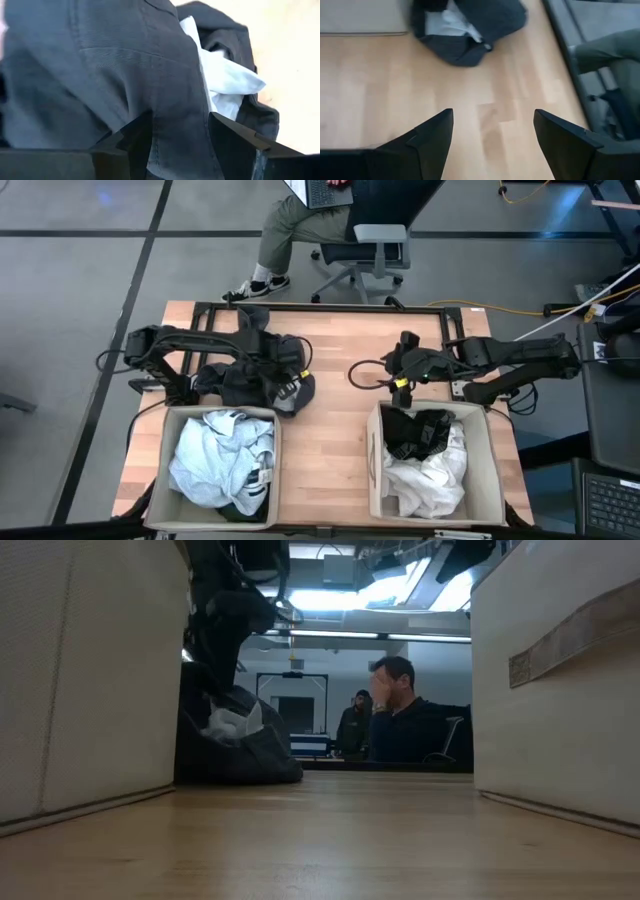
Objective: Sort clothes
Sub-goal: Put the gray shorts into the left brown laundry organizer
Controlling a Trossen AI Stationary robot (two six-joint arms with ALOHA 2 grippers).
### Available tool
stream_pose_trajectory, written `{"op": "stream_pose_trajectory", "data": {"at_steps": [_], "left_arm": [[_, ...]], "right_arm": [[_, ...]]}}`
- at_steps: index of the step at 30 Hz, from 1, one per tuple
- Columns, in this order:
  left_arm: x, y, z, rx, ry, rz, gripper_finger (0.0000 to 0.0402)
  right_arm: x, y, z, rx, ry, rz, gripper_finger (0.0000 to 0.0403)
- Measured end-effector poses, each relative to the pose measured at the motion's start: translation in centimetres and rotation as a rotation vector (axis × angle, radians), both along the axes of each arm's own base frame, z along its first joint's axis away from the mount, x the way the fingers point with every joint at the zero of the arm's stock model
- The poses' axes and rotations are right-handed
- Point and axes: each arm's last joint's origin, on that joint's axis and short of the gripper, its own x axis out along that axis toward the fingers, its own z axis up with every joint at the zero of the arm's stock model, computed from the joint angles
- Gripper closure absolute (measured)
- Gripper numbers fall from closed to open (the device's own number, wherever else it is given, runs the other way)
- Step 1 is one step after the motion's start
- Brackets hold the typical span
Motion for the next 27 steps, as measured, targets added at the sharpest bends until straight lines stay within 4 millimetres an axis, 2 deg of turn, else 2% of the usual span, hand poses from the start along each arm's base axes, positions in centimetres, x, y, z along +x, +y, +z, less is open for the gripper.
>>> {"op": "stream_pose_trajectory", "data": {"at_steps": [6, 14, 23, 27], "left_arm": [[1.0, -0.6, -1.8, -0.08, 0.015, -0.102, 0.0219], [1.6, -0.9, -5.2, -0.099, 0.057, -0.112, 0.0219], [2.2, -0.9, -9.3, -0.095, 0.082, -0.16, 0.0219], [2.0, -1.2, -11.0, -0.07, 0.102, -0.232, 0.0219]], "right_arm": [[0.2, 1.8, -1.1, 0.043, -0.003, 0.1, 0.0125], [-0.2, 4.4, -1.7, 0.029, -0.018, 0.176, 0.0125], [-0.3, 5.2, -2.7, 0.021, -0.025, 0.177, 0.0125], [-0.3, 5.2, -2.7, 0.021, -0.024, 0.177, 0.0125]]}}
